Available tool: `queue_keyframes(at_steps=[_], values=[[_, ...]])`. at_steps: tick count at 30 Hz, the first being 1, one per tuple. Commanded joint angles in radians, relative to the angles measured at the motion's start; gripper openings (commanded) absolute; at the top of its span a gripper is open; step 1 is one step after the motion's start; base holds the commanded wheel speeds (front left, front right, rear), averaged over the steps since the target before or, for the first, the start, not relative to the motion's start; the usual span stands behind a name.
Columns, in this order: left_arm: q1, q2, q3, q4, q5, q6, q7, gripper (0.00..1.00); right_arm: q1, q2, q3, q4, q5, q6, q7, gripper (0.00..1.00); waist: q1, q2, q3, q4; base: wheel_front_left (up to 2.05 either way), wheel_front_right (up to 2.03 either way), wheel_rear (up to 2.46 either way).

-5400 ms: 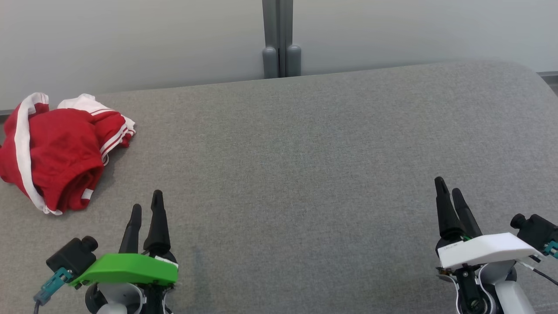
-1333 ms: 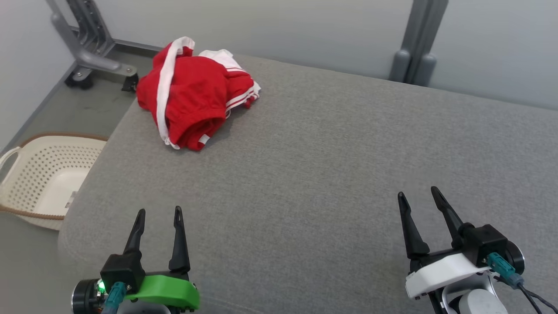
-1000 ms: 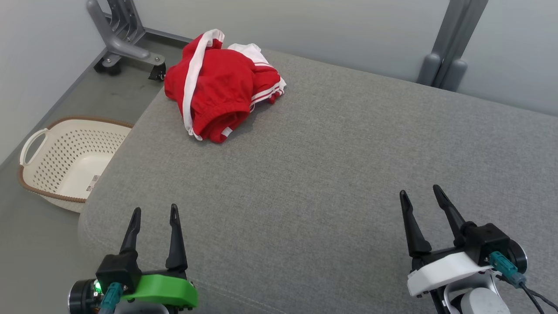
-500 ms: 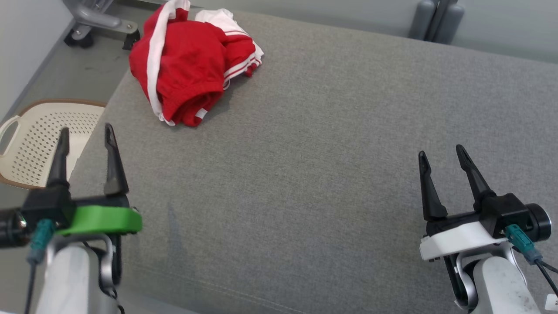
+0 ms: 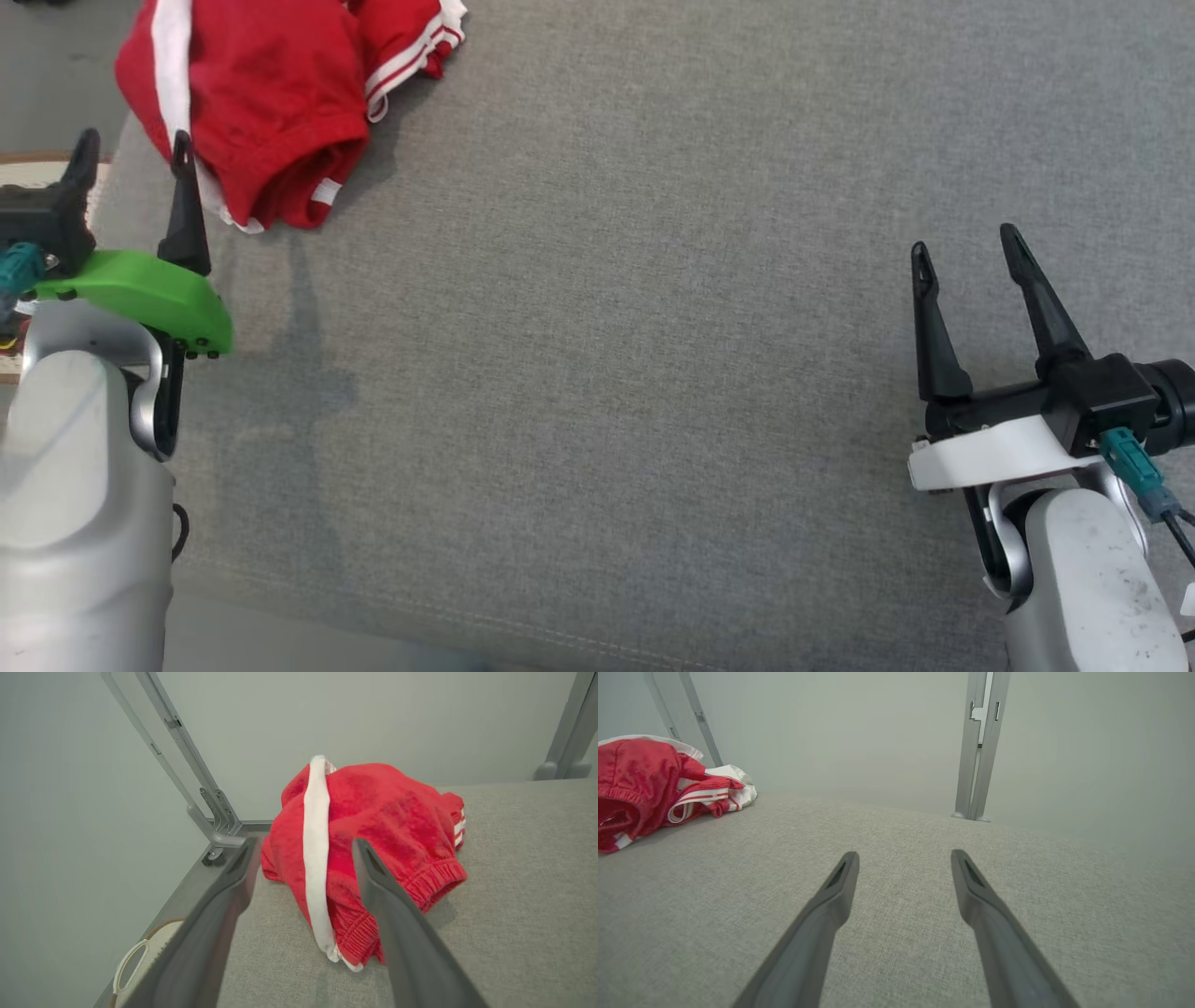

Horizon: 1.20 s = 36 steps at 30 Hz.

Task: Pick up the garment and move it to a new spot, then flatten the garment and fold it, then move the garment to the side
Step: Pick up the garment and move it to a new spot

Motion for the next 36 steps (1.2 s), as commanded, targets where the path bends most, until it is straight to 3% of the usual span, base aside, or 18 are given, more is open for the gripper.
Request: queue_keyframes(at_steps=[1, 7, 14, 15, 16, 18, 27, 36], values=[[-0.024, -0.008, -0.006, 0.032, -0.018, -0.011, 0.007, 1.00, -0.020, -0.005, -0.010, -0.008, -0.010, 0.000, -0.003, 1.00, 0.0000, 0.0000, 0.076, -0.034, 0.00, 0.00, 0.00], [-0.042, -0.024, -0.059, 0.135, -0.044, -0.028, 0.025, 1.00, -0.032, -0.004, -0.028, -0.020, -0.031, 0.000, -0.003, 1.00, 0.0000, 0.0000, 0.120, -0.026, 0.00, 0.00, 0.00], [-0.089, -0.008, -0.072, 0.210, -0.033, -0.017, -0.039, 1.00, -0.051, -0.004, -0.016, -0.020, -0.026, 0.000, -0.003, 1.00, 0.0000, 0.0000, 0.132, -0.034, 0.00, 0.00, 0.00], [-0.097, -0.005, -0.072, 0.216, -0.032, -0.014, -0.049, 0.85, -0.053, -0.004, -0.014, -0.018, -0.024, 0.000, -0.003, 1.00, 0.0000, 0.0000, 0.130, -0.036, 0.00, 0.00, 0.00], [-0.103, -0.004, -0.071, 0.220, -0.034, -0.013, -0.056, 0.46, -0.054, -0.004, -0.014, -0.016, -0.022, 0.000, -0.003, 1.00, 0.0000, 0.0000, 0.127, -0.039, 0.00, 0.00, 0.00], [-0.111, 0.002, -0.071, 0.220, -0.035, -0.011, -0.066, 0.00, -0.051, -0.004, -0.015, -0.011, -0.016, 0.000, -0.003, 1.00, 0.0000, 0.0000, 0.119, -0.042, 0.00, 0.00, 0.00], [-0.126, 0.066, -0.081, 0.147, -0.002, 0.009, -0.099, 0.00, -0.038, -0.004, -0.012, 0.004, 0.034, 0.000, -0.003, 1.00, 0.0000, 0.0000, 0.040, -0.063, 0.00, 0.00, 0.00], [-0.145, 0.132, -0.110, -0.087, 0.045, 0.030, -0.057, 0.00, -0.002, -0.004, -0.026, 0.030, 0.109, 0.000, -0.003, 1.00, 0.0000, 0.0000, -0.097, -0.144, 0.00, 0.00, 0.00]])
